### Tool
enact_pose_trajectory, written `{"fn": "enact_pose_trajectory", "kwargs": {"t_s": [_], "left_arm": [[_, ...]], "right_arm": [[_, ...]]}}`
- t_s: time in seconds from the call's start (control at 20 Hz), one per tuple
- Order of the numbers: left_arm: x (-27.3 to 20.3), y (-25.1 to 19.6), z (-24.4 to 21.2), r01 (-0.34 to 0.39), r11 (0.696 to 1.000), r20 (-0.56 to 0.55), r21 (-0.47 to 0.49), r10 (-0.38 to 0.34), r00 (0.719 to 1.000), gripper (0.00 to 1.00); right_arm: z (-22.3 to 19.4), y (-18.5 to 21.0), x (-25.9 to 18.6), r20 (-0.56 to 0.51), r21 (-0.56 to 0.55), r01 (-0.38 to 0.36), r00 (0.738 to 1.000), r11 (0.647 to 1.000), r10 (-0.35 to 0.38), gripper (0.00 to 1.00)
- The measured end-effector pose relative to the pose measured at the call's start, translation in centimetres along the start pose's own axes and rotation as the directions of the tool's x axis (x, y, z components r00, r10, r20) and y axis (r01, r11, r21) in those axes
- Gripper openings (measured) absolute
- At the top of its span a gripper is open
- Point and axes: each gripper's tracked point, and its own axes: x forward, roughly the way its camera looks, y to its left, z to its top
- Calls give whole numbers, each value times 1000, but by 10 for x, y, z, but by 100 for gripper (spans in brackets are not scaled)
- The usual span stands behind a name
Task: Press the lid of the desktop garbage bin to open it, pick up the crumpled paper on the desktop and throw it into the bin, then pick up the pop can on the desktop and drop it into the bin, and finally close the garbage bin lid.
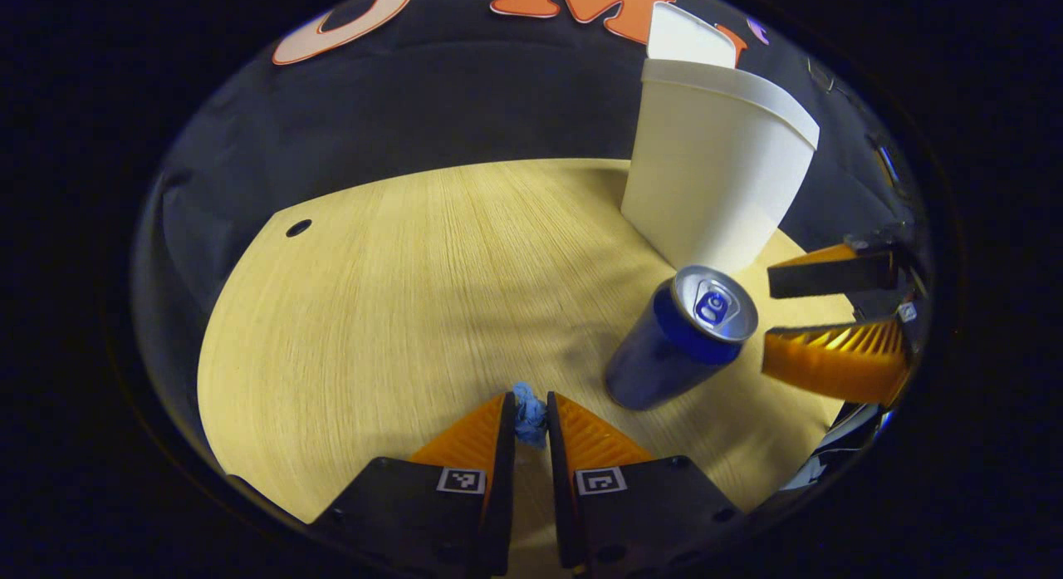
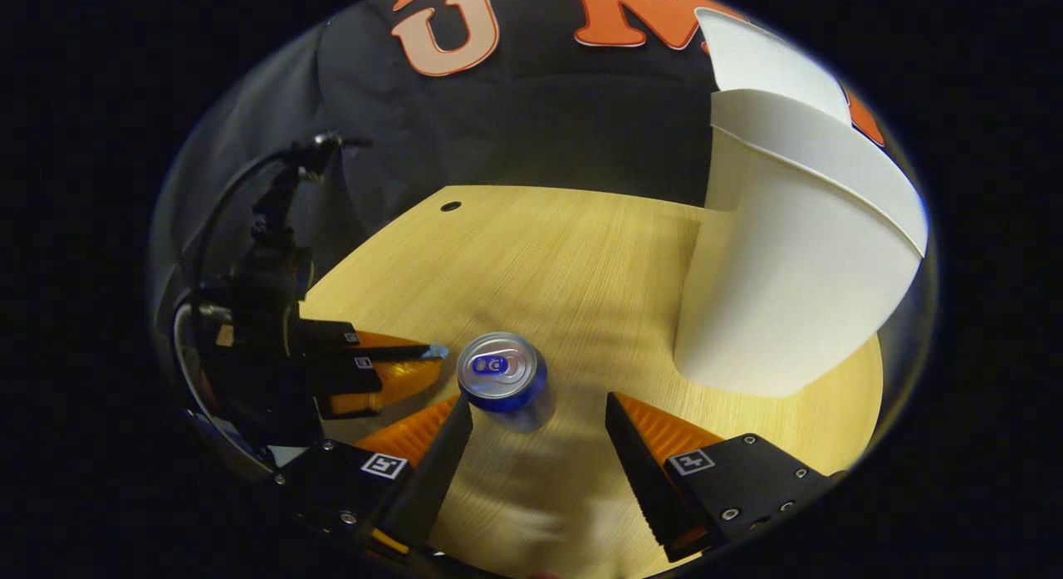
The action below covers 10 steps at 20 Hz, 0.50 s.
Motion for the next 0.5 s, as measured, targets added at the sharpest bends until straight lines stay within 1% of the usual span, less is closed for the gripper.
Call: {"fn": "enact_pose_trajectory", "kwargs": {"t_s": [0.2, 0.35, 0.5], "left_arm": [[-21, 10, 21, -26, 999, 43, -22, 27, 999, 26], [-41, 16, 33, -54, 997, 77, -50, 58, 995, 24], [-58, 28, 44, -82, 993, 105, -81, 90, 990, 25]], "right_arm": [[-6, 6, 15, -28, -41, -26, 999, 999, 25, 98], [-8, 12, 27, -37, -54, -52, 998, 997, 50, 98], [-11, 17, 43, -51, -64, -72, 996, 995, 68, 98]]}}
